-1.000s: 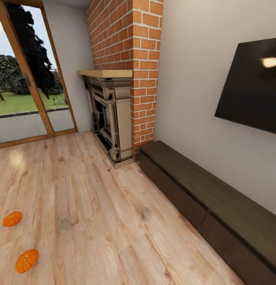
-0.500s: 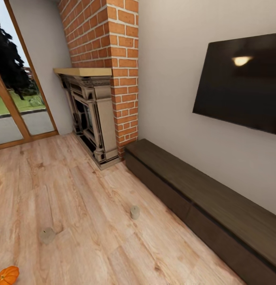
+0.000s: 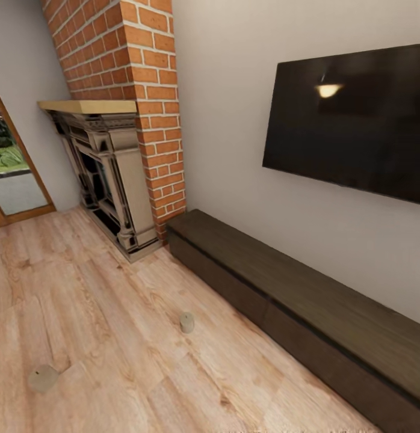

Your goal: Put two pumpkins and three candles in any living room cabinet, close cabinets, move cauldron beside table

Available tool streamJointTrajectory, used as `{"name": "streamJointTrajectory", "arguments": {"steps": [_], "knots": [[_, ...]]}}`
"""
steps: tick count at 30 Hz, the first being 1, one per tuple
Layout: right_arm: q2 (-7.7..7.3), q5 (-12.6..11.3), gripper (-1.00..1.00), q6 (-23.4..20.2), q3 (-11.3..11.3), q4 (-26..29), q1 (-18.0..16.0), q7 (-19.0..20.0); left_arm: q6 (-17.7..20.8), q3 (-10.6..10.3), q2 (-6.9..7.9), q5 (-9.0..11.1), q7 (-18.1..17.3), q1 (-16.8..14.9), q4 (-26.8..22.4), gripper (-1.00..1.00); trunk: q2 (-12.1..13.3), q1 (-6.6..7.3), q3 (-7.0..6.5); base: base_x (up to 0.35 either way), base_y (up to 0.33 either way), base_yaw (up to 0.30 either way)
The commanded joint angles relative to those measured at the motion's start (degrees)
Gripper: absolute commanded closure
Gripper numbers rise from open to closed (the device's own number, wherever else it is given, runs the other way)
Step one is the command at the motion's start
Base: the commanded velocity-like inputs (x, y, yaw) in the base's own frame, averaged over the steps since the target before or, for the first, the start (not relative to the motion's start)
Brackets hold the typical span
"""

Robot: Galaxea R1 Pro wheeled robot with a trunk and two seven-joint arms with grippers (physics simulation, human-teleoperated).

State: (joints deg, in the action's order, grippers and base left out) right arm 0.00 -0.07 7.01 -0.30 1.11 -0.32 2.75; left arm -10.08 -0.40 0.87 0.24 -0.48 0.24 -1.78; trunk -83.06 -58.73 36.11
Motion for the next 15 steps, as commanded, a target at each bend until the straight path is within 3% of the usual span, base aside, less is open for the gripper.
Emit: {"name": "streamJointTrajectory", "arguments": {"steps": [1, 15], "knots": [[0.0, 0.0, -1.0, 0.2, 0.0, -0.1, 0.0, 0.1, -0.1, 0.0, 0.08, 0.0, 0.0, 0.0, -0.1, -1.0, 0.0, 0.0, 0.08, 0.0, 0.0, -0.272], [0.0, 0.0, -1.0, 0.2, 0.0, -0.1, 0.0, 0.1, -0.1, 0.0, 0.36, 0.0, 0.0, 0.0, -0.1, -1.0, 0.0, 0.0, 0.61, 0.0, 0.0, -0.271]]}}
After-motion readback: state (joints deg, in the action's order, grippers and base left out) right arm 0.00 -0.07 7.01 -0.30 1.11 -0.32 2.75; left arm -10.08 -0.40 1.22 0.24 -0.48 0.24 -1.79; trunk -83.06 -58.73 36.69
